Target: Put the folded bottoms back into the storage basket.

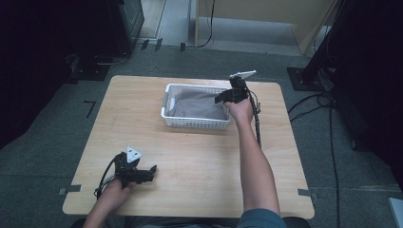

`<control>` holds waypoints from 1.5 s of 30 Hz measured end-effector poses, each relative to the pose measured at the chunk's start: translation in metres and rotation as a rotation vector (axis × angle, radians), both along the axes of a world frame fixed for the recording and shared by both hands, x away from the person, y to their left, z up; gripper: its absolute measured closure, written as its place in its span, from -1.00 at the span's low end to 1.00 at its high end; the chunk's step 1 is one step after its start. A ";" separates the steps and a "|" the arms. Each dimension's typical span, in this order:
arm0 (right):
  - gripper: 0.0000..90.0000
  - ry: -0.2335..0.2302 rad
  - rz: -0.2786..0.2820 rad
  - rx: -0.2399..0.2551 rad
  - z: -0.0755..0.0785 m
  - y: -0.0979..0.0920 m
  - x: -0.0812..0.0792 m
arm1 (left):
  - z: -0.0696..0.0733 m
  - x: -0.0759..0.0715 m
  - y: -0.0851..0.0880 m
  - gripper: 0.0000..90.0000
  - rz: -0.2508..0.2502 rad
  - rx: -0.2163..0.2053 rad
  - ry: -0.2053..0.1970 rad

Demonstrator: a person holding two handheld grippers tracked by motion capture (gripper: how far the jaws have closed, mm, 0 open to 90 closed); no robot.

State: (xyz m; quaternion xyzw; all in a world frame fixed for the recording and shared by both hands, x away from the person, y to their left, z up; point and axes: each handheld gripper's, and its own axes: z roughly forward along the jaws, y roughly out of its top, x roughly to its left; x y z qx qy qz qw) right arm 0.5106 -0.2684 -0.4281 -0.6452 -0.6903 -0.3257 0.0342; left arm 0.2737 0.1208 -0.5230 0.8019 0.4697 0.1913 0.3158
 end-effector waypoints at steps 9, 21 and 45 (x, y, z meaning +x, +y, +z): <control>0.48 -0.056 0.014 0.019 0.024 -0.001 -0.001 | 0.000 0.000 0.000 -1.00 -0.001 0.002 0.000; 0.70 0.003 0.030 0.006 -0.019 0.024 0.004 | 0.000 0.000 0.000 -1.00 -0.001 0.001 0.001; 0.25 -0.026 0.022 0.067 -0.034 0.030 0.002 | 0.000 0.000 0.000 -1.00 -0.001 0.001 0.000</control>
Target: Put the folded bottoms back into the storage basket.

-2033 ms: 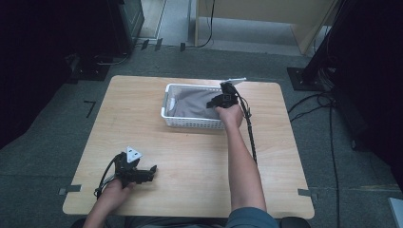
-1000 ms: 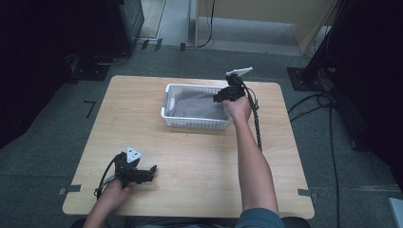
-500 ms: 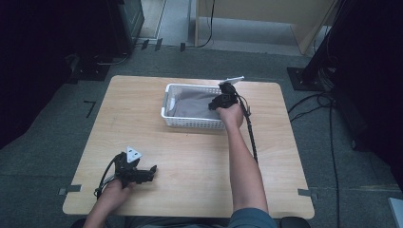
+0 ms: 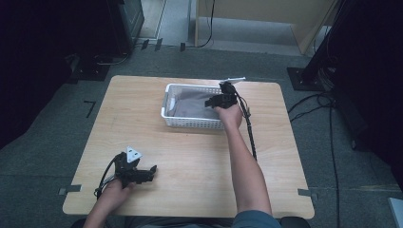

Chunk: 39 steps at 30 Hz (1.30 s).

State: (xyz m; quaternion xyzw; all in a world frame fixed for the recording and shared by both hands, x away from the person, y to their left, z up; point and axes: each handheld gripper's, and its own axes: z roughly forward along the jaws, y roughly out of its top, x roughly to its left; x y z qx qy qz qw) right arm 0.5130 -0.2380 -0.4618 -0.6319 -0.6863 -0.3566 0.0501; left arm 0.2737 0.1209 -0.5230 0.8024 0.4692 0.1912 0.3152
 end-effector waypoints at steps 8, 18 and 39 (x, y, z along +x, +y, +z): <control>0.15 -0.029 0.042 0.030 0.015 -0.010 -0.011 | 0.000 0.000 0.000 -1.00 0.000 0.000 0.000; 0.12 -0.079 0.104 0.020 0.030 -0.021 -0.040 | 0.000 0.000 0.000 -1.00 0.000 0.001 0.001; 0.08 -0.128 0.199 0.004 0.034 -0.039 -0.104 | 0.000 0.000 0.000 -1.00 0.000 0.001 0.001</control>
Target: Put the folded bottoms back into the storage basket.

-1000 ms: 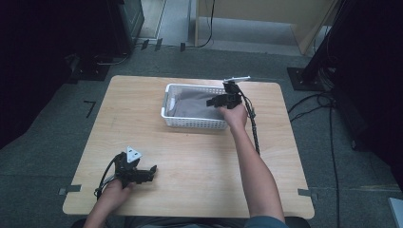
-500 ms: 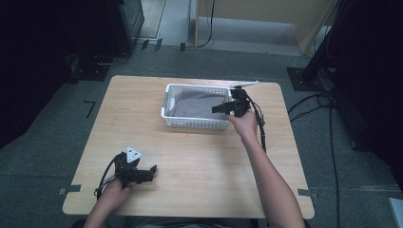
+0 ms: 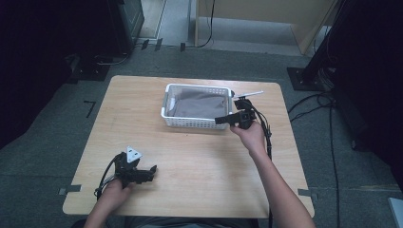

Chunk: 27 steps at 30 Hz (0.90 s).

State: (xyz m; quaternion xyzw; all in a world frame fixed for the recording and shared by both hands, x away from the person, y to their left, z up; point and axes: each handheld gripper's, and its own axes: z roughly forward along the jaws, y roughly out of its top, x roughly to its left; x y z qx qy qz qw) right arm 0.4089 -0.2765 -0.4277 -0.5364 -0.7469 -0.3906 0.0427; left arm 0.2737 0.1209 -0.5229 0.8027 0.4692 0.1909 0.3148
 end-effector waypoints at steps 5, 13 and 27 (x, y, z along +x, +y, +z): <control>0.08 -0.008 0.007 0.000 -0.005 -0.007 -0.013 | 0.000 0.000 0.000 -1.00 0.000 -0.001 0.000; 0.09 -0.027 0.012 -0.002 -0.022 -0.025 -0.039 | 0.000 0.000 0.000 -1.00 0.000 0.000 0.000; 0.08 -0.024 -0.008 -0.004 -0.053 -0.050 -0.074 | 0.000 0.000 0.000 -1.00 0.000 0.000 0.000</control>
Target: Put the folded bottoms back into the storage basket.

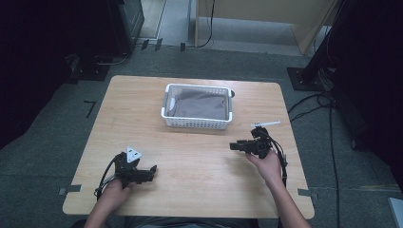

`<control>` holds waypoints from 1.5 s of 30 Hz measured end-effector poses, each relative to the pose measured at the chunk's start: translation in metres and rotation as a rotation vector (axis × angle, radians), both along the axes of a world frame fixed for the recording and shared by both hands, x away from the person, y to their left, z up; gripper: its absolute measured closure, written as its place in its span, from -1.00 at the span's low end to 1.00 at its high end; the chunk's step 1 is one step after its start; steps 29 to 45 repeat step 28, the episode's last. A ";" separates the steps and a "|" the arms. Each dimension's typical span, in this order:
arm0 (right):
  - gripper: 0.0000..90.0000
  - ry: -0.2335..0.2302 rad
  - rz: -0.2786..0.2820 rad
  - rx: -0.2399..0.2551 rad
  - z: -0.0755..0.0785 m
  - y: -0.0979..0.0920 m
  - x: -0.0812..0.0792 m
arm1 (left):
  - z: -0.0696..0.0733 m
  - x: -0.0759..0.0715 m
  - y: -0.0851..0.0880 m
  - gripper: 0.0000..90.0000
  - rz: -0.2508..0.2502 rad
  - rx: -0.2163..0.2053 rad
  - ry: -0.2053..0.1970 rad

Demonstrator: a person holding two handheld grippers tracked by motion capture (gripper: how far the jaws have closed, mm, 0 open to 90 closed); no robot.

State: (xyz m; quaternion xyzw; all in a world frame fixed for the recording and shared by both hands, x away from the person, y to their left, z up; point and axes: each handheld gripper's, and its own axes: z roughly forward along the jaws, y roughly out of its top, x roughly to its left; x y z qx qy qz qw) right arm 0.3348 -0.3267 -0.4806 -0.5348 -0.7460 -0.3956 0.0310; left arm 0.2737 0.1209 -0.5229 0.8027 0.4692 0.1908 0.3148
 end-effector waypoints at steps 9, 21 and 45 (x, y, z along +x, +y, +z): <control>0.08 -0.012 -0.016 -0.013 -0.014 -0.015 -0.014 | 0.000 0.000 0.000 -1.00 0.000 0.000 0.000; 0.08 -0.109 0.018 -0.109 -0.030 -0.015 -0.023 | 0.000 0.000 0.000 -1.00 0.000 0.000 0.000; 0.08 -0.149 -0.005 -0.078 -0.035 -0.020 -0.027 | 0.000 0.000 0.000 -1.00 0.000 0.000 0.000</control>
